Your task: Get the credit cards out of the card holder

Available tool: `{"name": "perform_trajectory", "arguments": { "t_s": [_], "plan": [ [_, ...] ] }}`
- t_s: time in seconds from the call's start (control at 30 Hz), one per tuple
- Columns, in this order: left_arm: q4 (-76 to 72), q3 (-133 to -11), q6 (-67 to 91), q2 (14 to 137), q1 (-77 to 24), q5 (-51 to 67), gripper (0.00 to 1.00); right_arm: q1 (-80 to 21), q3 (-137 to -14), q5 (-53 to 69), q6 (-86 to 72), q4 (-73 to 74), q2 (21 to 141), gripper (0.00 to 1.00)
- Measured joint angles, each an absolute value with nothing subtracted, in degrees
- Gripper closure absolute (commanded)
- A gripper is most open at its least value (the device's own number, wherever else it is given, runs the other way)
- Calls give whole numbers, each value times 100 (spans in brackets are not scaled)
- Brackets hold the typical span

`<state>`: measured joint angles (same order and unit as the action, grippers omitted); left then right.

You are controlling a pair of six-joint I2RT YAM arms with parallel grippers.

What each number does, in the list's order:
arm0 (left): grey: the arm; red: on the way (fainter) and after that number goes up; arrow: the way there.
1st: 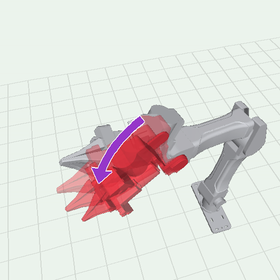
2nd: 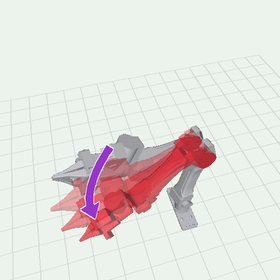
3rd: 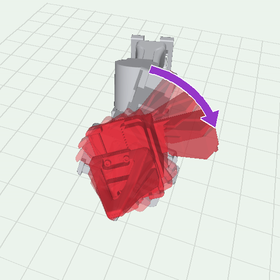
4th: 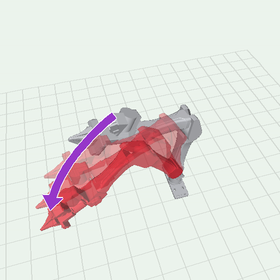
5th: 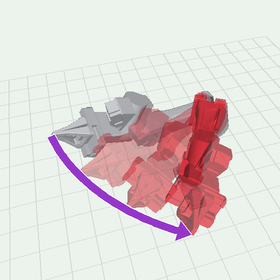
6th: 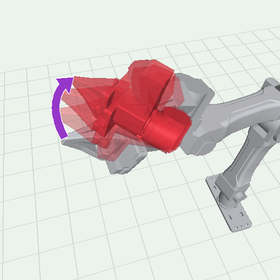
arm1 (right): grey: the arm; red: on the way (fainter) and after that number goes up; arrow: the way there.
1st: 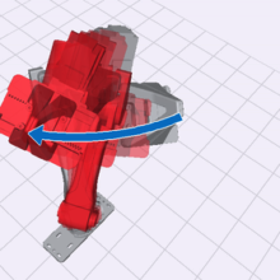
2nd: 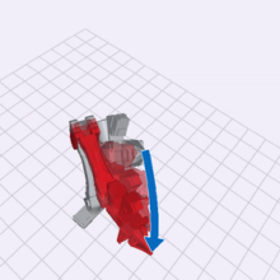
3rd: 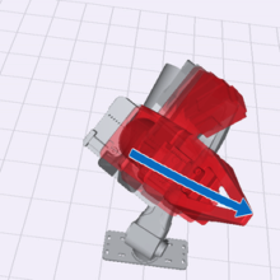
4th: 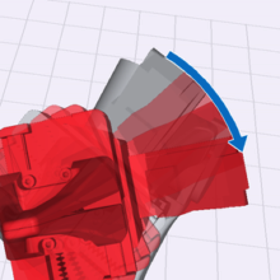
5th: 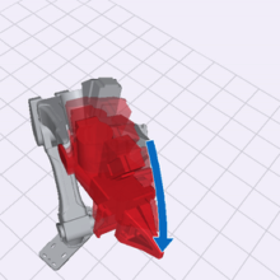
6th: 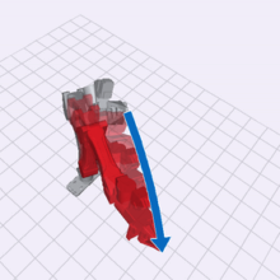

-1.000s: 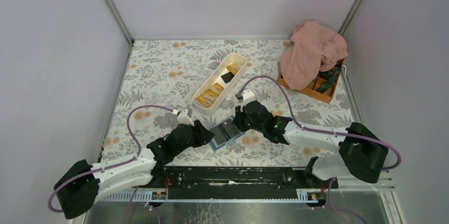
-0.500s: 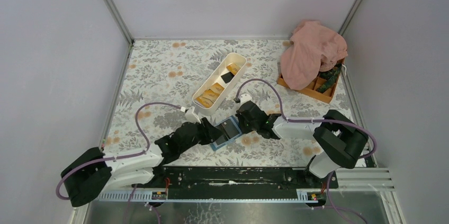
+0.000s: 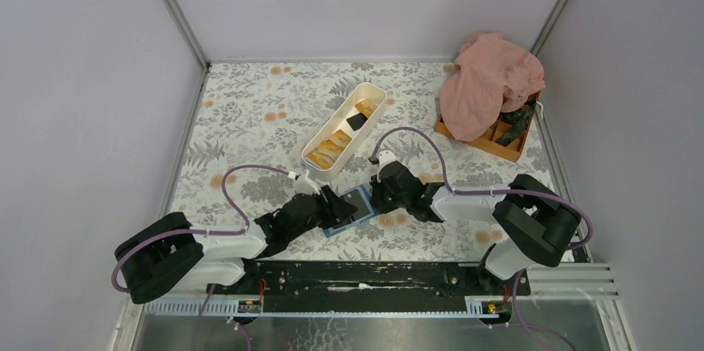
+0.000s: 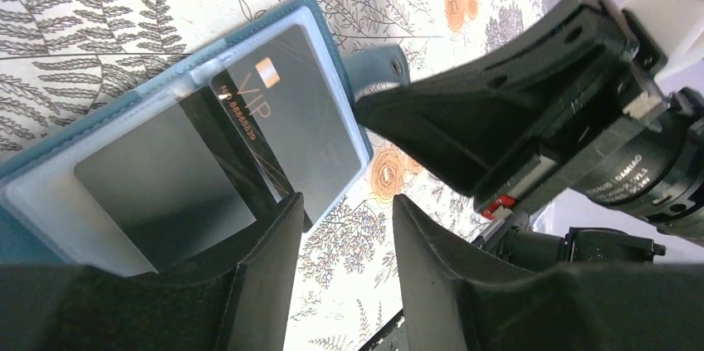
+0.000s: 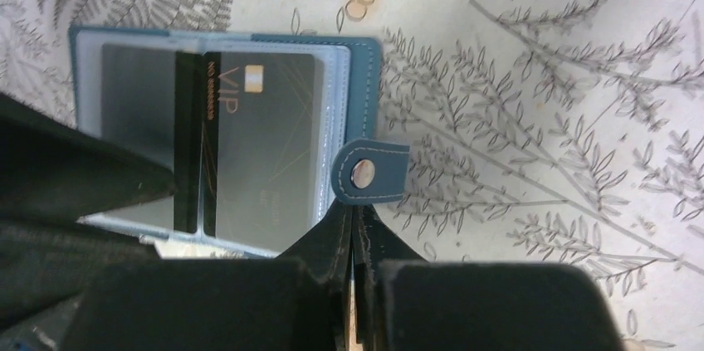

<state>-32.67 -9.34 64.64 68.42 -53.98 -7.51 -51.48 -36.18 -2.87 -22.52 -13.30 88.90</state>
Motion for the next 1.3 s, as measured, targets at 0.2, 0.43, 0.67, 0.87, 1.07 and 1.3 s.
{"name": "perform_trajectory", "arguments": {
  "t_s": [0.2,0.43,0.67,0.87,1.07,1.3],
  "plan": [
    [-3188,-860,6591,6639,-5398,-954,31,-5275,-3151,16,-2585,-1531,8510,100],
    [-2724,-764,6622,5968,-5398,-1151,32,-5878,-3076,1,-2832,-1568,8458,100],
    [-2421,-773,6412,5940,-5398,-1151,33,-5867,-3076,-56,-2884,-1570,8458,100],
    [-1922,-1125,6031,6180,-5374,-996,34,-5631,-3065,-47,-2875,-1584,8458,100],
    [-2303,-1116,5979,6598,-4921,-355,35,-5548,-3055,-36,-2849,-1608,8458,100],
    [-3192,-849,6082,6943,-4740,91,38,-5548,-2985,-14,-2834,-1728,8447,100]
  ]
}}
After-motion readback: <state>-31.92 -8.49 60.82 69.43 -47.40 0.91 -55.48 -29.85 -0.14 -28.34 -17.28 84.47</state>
